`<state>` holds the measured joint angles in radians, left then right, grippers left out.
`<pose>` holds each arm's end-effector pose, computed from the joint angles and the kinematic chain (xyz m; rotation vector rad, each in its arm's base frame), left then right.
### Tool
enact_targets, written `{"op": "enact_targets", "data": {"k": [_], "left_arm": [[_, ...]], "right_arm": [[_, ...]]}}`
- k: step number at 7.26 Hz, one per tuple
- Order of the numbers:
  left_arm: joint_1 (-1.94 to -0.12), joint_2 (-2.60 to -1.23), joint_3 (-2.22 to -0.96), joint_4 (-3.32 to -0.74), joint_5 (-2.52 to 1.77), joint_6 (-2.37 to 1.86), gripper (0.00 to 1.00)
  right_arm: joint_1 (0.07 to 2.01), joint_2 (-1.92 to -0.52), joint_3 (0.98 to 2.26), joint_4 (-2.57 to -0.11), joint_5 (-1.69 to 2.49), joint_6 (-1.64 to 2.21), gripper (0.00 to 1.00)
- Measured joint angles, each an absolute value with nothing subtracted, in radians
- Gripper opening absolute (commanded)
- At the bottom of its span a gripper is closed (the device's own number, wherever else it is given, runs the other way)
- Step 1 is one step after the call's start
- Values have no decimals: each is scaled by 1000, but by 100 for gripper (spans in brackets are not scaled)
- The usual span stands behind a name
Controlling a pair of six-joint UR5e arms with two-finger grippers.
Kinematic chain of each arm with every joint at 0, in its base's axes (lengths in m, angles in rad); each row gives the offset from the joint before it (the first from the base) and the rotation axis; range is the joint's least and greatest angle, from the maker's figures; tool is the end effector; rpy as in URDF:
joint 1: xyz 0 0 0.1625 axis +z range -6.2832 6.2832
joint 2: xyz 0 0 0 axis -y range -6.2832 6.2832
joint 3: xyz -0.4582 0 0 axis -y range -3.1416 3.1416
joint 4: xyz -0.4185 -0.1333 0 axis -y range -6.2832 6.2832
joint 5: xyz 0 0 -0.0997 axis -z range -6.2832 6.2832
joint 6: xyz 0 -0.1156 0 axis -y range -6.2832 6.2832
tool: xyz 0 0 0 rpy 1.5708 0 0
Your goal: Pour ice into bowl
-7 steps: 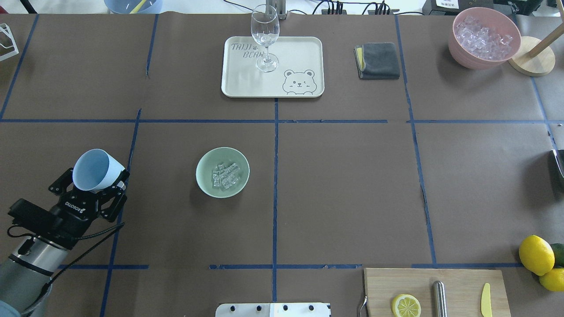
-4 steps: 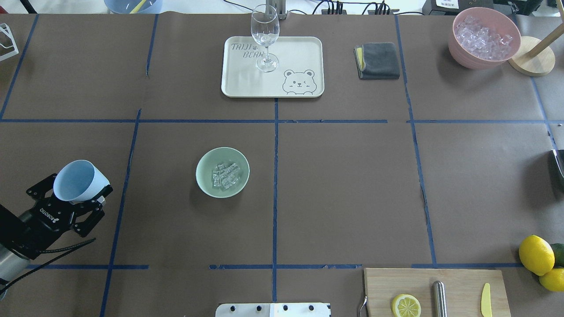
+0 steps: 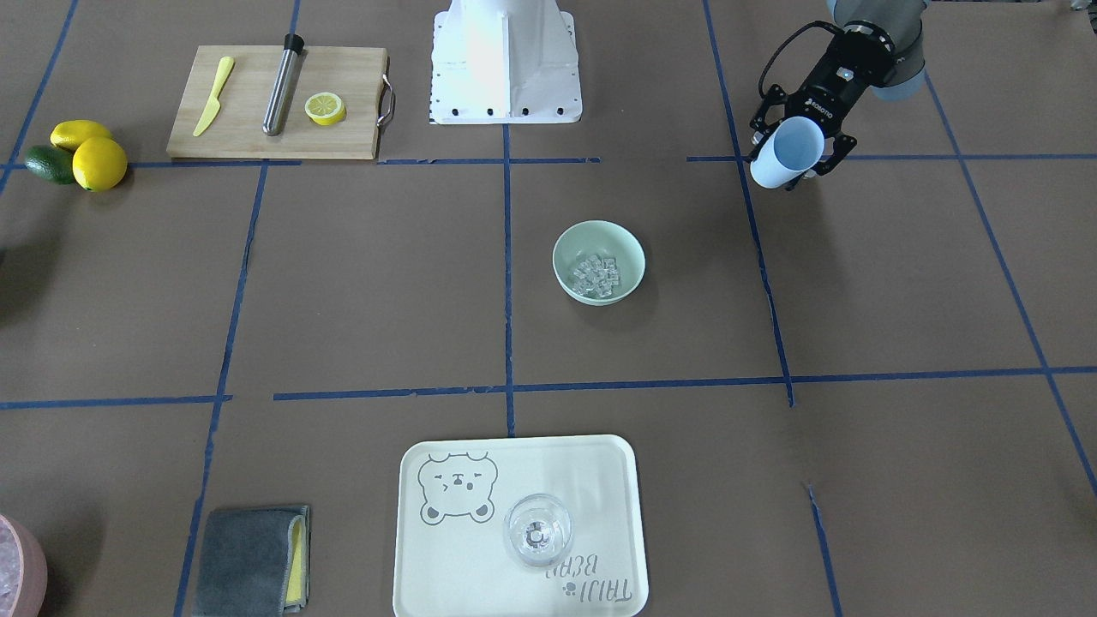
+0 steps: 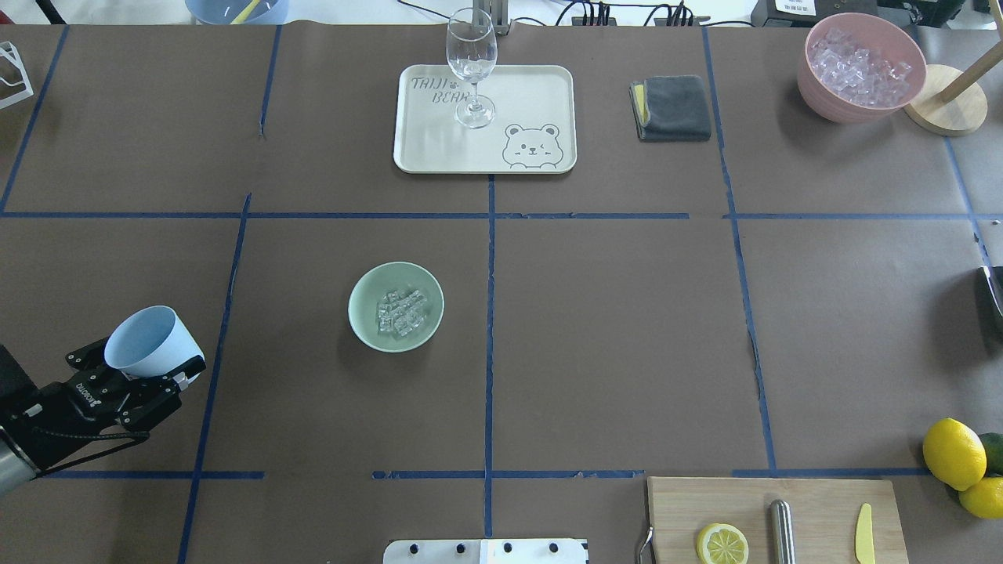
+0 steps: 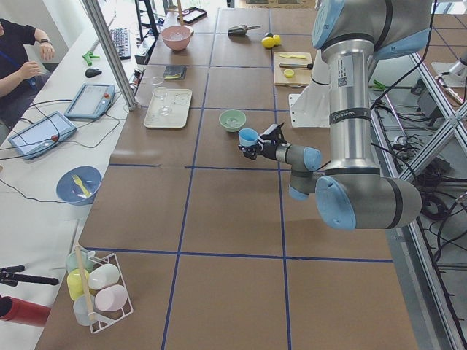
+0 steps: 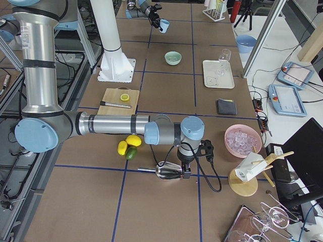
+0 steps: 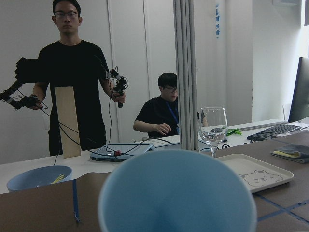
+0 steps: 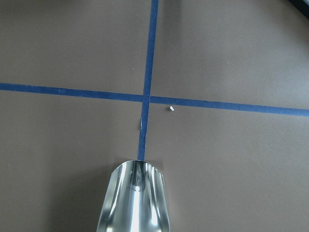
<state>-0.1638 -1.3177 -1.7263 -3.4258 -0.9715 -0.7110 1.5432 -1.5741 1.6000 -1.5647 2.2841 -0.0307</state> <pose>0.3397 -0.2573 0.5312 1.1912 1.2471 -0.0130 0.0433 -0.5207 0.6940 0.0317 -0.7133 -0.0672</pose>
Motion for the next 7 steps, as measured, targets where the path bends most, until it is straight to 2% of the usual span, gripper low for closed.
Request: {"op": "enact_targets", "data": {"k": [3,7], "left_arm": [[-195,-1316,-1681,-3362,-728,-798,0],[-288,-1330,-1676,-3040,-672,-1115,0]], "right_arm": [[1543,-1577,1601,-1565,2284,-30,100],[1543,-1577,1601,-1565,2284,-29,100]]}}
